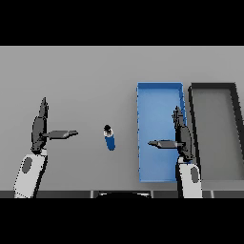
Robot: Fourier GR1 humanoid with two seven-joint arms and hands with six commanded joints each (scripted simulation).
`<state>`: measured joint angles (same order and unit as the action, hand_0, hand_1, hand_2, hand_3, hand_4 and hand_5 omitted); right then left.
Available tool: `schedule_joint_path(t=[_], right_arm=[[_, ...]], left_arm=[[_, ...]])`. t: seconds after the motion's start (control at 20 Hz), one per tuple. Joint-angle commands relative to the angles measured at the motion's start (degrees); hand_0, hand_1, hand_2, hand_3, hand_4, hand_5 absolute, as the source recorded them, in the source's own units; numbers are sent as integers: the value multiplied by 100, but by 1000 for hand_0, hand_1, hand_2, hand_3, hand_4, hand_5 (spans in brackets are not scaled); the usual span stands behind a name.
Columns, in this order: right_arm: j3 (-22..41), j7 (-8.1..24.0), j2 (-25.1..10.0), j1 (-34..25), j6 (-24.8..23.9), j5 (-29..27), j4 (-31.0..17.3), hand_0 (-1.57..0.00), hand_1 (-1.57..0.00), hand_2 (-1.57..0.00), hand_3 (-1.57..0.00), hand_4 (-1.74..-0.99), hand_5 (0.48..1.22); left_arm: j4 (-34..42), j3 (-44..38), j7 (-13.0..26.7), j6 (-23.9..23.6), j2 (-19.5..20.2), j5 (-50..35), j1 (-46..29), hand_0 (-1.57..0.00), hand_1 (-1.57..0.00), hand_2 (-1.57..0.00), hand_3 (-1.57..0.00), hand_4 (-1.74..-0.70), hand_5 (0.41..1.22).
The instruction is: Pick up the blue pipe and place it into the blue bin.
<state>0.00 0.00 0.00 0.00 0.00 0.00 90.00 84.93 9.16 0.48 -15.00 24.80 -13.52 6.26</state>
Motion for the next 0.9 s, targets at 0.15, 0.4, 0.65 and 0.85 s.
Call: schedule_joint_path(t=[0.15,0.4,0.65,0.85], right_arm=[[-102,61,-82,-139,26,-68,-112,1,1,1,1,-1205,629],[156,-812,-862,263,213,706,241,1,1,1,1,-1197,627],[331,-660,-945,399,283,902,494,1,1,1,1,-1203,625],[373,-636,-925,355,241,962,501,1,1,1,1,-1180,617]], left_arm=[[-84,39,40,-47,-75,47,144,1,1,1,1,-966,593],[-283,318,-734,1122,637,206,-86,1,1,1,1,-960,590],[-224,364,-868,1656,858,65,-69,1,1,1,1,-960,593],[183,636,-877,2284,1143,48,-301,1,1,1,1,-1007,561]])
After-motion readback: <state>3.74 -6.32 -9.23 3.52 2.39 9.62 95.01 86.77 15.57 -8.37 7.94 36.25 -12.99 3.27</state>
